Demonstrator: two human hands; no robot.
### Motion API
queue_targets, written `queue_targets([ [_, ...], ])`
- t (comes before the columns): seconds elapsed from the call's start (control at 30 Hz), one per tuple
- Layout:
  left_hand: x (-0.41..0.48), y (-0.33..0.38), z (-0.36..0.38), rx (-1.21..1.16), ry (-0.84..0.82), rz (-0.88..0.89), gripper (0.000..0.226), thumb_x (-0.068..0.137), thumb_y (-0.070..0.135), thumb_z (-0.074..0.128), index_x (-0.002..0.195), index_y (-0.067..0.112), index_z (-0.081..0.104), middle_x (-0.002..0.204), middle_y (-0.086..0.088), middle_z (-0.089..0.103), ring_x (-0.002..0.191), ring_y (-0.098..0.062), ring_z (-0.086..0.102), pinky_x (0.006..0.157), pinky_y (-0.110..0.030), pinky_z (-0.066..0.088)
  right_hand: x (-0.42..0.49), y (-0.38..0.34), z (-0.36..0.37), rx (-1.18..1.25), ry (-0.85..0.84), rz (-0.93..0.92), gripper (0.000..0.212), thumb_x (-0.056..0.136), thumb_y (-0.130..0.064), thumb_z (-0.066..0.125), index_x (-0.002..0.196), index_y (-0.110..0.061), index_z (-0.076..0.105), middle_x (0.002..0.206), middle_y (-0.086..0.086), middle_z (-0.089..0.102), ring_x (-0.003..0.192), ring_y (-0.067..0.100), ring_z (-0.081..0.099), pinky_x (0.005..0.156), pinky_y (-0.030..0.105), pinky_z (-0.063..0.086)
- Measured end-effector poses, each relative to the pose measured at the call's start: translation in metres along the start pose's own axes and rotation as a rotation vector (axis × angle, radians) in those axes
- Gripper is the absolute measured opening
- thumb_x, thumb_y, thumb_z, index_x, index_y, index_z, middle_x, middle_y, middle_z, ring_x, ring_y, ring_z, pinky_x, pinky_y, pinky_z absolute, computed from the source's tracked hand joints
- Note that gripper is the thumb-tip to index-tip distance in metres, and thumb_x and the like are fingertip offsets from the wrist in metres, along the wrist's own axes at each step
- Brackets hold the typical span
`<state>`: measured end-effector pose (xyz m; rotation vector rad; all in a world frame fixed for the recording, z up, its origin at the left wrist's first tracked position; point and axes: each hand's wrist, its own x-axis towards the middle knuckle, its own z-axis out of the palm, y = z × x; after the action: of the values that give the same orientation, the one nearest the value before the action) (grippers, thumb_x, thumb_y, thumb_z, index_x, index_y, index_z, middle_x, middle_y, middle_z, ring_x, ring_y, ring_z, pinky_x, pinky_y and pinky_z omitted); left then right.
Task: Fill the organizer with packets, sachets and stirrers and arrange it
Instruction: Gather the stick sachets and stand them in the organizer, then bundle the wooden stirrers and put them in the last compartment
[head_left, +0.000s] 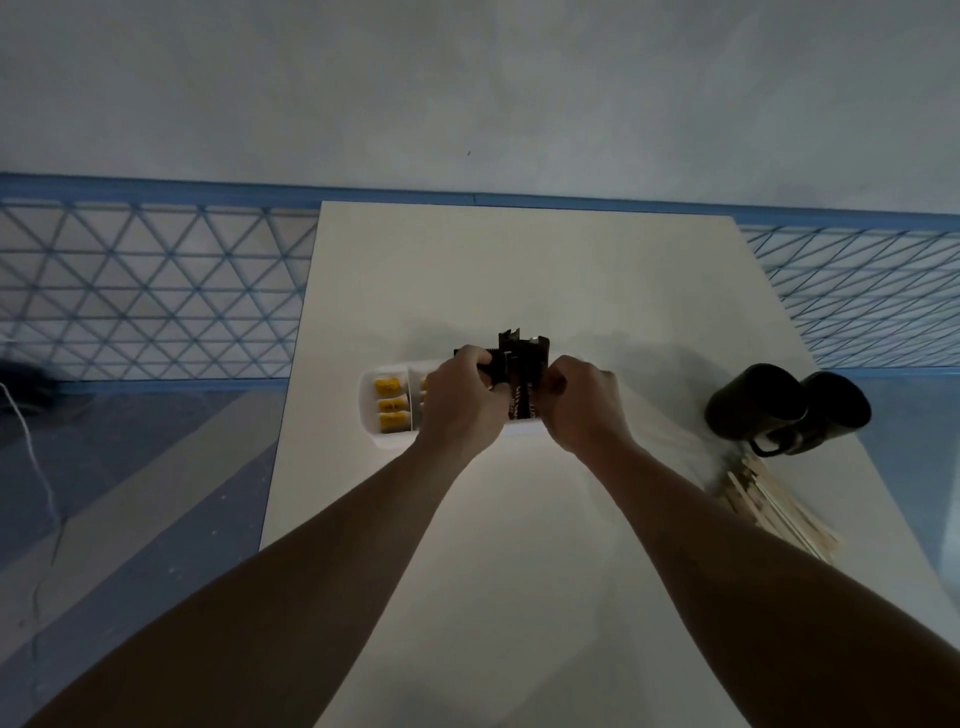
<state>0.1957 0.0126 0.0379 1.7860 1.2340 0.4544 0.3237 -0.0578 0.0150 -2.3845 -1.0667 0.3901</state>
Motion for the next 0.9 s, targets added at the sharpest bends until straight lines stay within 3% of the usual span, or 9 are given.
queue_targets([
  [0.07, -0.001, 0.001, -0.001, -0.009, 0.01, -0.002, 0.036, 0.084, 0.014, 0.065, 0.119, 0.014, 0.06, 0.102, -0.002, 0.069, 0.094, -0.021, 0.064, 0.081, -0.039, 0.056, -0.002, 0.003, -0.002, -0.006, -0.015, 0.02, 0.003, 0.081, -0.009, 0.063, 0.079, -0.011, 0.065, 0.073, 0.002, 0.065, 0.069, 0.024, 0.056, 0.05, 0.024, 0.037],
  [0.23, -0.007, 0.004, 0.001, -0.007, 0.008, 0.032, 0.026, 0.084, 0.015, 0.066, 0.11, 0.013, 0.063, 0.093, -0.001, 0.07, 0.09, -0.019, 0.065, 0.077, -0.034, 0.055, -0.013, 0.007, -0.017, 0.029, -0.028, 0.067, 0.015, 0.08, -0.006, 0.063, 0.086, -0.017, 0.071, 0.075, -0.003, 0.066, 0.076, 0.022, 0.064, 0.065, 0.029, 0.054],
  [0.33, -0.014, 0.01, 0.007, 0.023, 0.005, 0.071, 0.018, 0.086, 0.018, 0.065, 0.103, 0.015, 0.065, 0.095, -0.001, 0.072, 0.085, -0.019, 0.068, 0.073, -0.031, 0.055, -0.021, 0.013, -0.026, 0.024, -0.037, 0.089, 0.015, 0.081, -0.012, 0.065, 0.089, -0.021, 0.073, 0.085, 0.0, 0.07, 0.082, 0.022, 0.063, 0.069, 0.026, 0.05],
  [0.47, -0.023, 0.019, 0.019, 0.01, -0.042, 0.088, 0.011, 0.088, 0.016, 0.065, 0.099, 0.015, 0.066, 0.095, -0.003, 0.071, 0.083, -0.021, 0.069, 0.076, -0.038, 0.058, -0.032, 0.025, -0.039, 0.016, -0.016, 0.107, 0.014, 0.081, -0.017, 0.065, 0.089, -0.024, 0.075, 0.089, -0.001, 0.072, 0.086, 0.023, 0.064, 0.07, 0.025, 0.046],
  [0.63, -0.041, 0.031, 0.05, 0.044, -0.13, 0.12, 0.015, 0.089, 0.019, 0.065, 0.103, 0.013, 0.067, 0.098, -0.003, 0.071, 0.085, -0.02, 0.069, 0.078, -0.037, 0.059, -0.048, 0.056, -0.064, -0.017, 0.014, 0.104, 0.012, 0.086, -0.019, 0.064, 0.089, -0.022, 0.075, 0.09, 0.003, 0.074, 0.085, 0.024, 0.066, 0.073, 0.036, 0.057],
  [0.8, -0.057, 0.046, 0.088, 0.085, -0.31, 0.064, 0.013, 0.087, 0.027, 0.067, 0.091, 0.015, 0.066, 0.091, -0.005, 0.07, 0.082, -0.023, 0.069, 0.079, -0.041, 0.059, -0.06, 0.097, -0.09, -0.003, 0.032, 0.157, 0.008, 0.086, -0.021, 0.069, 0.092, -0.021, 0.074, 0.088, -0.003, 0.072, 0.083, 0.015, 0.064, 0.068, 0.024, 0.047],
  [0.9, -0.067, 0.056, 0.116, 0.104, -0.369, 0.027, 0.017, 0.085, 0.03, 0.068, 0.095, 0.016, 0.066, 0.093, -0.004, 0.071, 0.086, -0.023, 0.069, 0.082, -0.041, 0.058, -0.069, 0.128, -0.109, -0.005, -0.003, 0.185, 0.01, 0.085, -0.02, 0.07, 0.094, -0.019, 0.075, 0.09, -0.001, 0.072, 0.086, 0.018, 0.065, 0.073, 0.027, 0.05],
])
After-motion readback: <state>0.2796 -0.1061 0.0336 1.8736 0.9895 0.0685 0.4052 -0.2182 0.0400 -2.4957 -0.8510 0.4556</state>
